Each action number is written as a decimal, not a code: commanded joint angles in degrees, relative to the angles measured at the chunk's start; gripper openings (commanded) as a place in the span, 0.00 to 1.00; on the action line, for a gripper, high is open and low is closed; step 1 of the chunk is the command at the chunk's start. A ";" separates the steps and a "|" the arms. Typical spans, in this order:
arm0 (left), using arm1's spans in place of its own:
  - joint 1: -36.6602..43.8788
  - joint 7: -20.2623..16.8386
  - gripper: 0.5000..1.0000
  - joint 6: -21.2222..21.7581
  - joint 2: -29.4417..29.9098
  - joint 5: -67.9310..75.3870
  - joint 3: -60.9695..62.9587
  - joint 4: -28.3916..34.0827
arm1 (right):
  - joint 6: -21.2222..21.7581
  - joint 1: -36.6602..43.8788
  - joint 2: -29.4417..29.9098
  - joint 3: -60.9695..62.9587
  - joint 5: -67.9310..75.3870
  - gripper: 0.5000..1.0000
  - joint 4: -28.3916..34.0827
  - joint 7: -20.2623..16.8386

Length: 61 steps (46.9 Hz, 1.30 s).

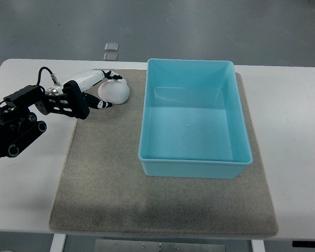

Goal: Place white toy into blue box with left hand
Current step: 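Close the left hand fingers and lift the bunny toy off the mat, then carry the bunny toy with the left hand over the blue box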

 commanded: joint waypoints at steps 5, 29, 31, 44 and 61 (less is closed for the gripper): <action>0.01 0.14 0.54 2.20 -0.51 -0.01 1.99 -0.01 | 0.00 0.00 0.00 0.00 0.00 0.87 0.00 0.00; -2.54 0.57 0.00 2.38 0.28 -1.41 -1.25 -2.46 | 0.00 0.00 0.00 0.00 0.00 0.87 0.00 0.00; -2.63 0.57 0.00 2.29 0.54 -1.41 -2.83 -3.78 | 0.00 0.00 0.00 0.00 0.00 0.87 0.00 0.00; -3.42 0.57 0.00 2.29 0.81 -1.24 -5.04 -17.57 | 0.00 0.00 0.00 0.00 0.00 0.87 0.00 0.00; -2.02 0.57 0.00 1.76 -0.51 -1.06 1.29 -26.02 | 0.00 0.00 0.00 0.00 0.00 0.87 0.00 0.00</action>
